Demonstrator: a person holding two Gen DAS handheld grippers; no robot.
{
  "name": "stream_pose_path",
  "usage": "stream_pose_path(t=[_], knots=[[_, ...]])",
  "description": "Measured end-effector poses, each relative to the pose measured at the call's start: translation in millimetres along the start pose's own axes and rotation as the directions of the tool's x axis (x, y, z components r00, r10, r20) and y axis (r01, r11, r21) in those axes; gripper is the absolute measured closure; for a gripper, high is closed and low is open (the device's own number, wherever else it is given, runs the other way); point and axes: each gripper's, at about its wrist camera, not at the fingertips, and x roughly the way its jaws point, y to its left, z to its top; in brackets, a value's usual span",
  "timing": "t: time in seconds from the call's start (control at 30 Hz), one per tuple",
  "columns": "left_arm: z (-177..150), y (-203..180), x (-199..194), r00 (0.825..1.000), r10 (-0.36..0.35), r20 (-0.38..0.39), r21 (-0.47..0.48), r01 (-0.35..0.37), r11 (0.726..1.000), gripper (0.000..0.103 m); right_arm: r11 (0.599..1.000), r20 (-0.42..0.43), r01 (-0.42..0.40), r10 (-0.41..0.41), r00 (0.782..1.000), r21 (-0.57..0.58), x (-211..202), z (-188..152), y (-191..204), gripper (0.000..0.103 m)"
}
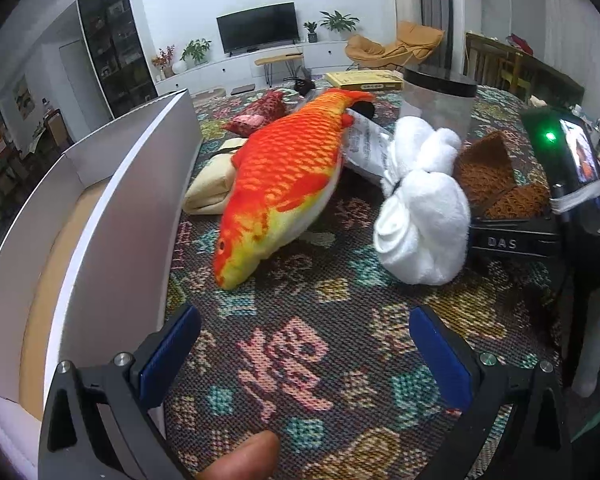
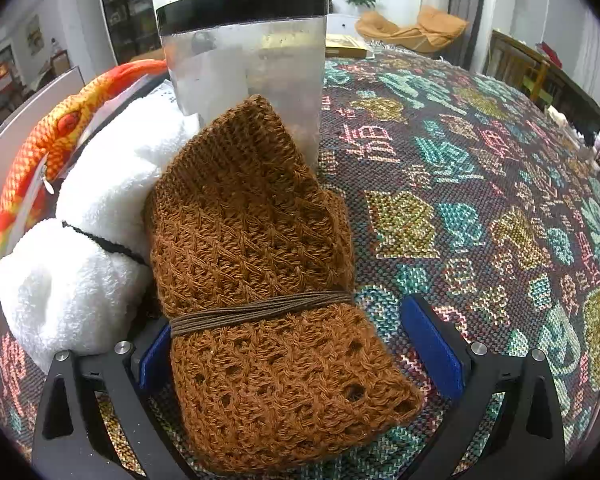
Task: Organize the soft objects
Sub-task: 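Close the right tool on the brown knitted bundle, then grasp the orange goldfish plush with the left tool while the right tool lifts the brown bundle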
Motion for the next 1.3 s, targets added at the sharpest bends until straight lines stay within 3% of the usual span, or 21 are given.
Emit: stream_pose_path(t=[0.33,0.77,1.3], knots=[[-3,-16,-2,0.999,0.023,-0.023,0.061,-0.022,0.998,0.000,1.000,0.000,0.000,0.000,1.000,0.000,0,0,0,0.001],[-6,-7,-6,1.000,-0.025,-0.016,0.032,0.026,0.999,0.000,1.000,0.001,-0.001,0.001,1.000,0.000,0,0,0,0.001],[-12,-11,53,0.988,-0.059,-0.144,0.002,0.060,0.998,0.000,1.000,0.001,-0.001,0.001,1.000,0.000,0,0,0,0.001]])
